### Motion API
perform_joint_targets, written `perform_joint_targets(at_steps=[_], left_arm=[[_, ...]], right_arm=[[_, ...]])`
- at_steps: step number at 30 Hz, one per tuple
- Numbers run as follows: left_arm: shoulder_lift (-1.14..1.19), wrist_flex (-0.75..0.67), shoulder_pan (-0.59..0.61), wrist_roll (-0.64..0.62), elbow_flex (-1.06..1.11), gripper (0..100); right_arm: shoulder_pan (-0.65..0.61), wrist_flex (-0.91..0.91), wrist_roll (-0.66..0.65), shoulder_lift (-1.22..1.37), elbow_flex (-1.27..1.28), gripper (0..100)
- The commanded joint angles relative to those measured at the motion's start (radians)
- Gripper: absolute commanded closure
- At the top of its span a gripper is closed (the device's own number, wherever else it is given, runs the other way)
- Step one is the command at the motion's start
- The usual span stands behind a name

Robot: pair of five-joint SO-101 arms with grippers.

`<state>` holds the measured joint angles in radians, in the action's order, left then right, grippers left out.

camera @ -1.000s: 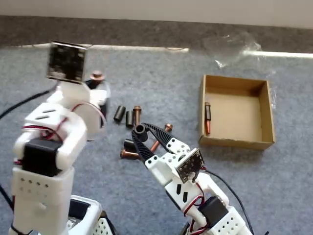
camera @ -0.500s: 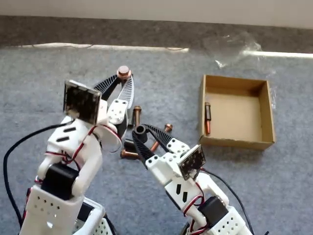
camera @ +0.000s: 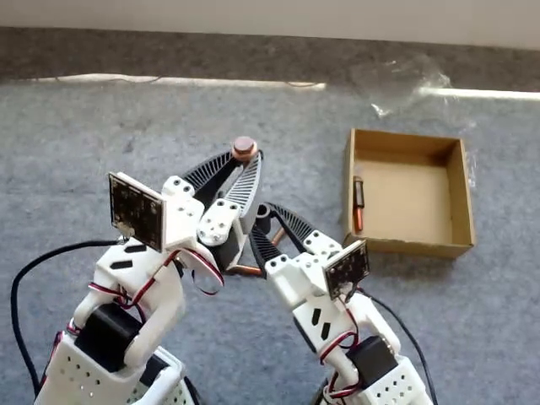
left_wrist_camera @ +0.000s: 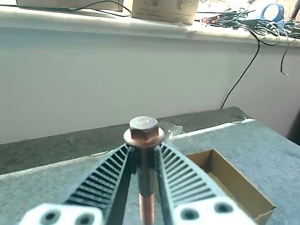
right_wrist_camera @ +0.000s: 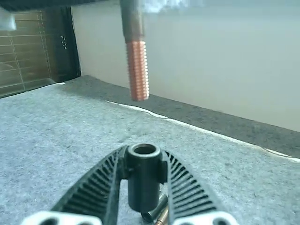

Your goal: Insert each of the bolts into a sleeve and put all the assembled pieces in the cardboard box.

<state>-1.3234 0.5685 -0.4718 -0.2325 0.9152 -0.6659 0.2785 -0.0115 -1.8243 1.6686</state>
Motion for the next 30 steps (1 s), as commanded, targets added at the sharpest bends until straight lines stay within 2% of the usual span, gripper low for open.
perform_joint_targets(at_steps=[1,9,30], left_arm=[[-0.016,-0.025,-0.018,-0.009,-0.008,100],[-0.021,-0.005,-0.038,-0.009,0.073,100],[-0.024,0.002,-0.050,-0.014,0.127,100]], right_arm=[[0.013,-0.010,0.006,-0.012,0.120,99.3],[0.013,-0.010,0.005,-0.012,0.120,99.3],[0.015,-0.010,0.005,-0.013,0.117,99.3]])
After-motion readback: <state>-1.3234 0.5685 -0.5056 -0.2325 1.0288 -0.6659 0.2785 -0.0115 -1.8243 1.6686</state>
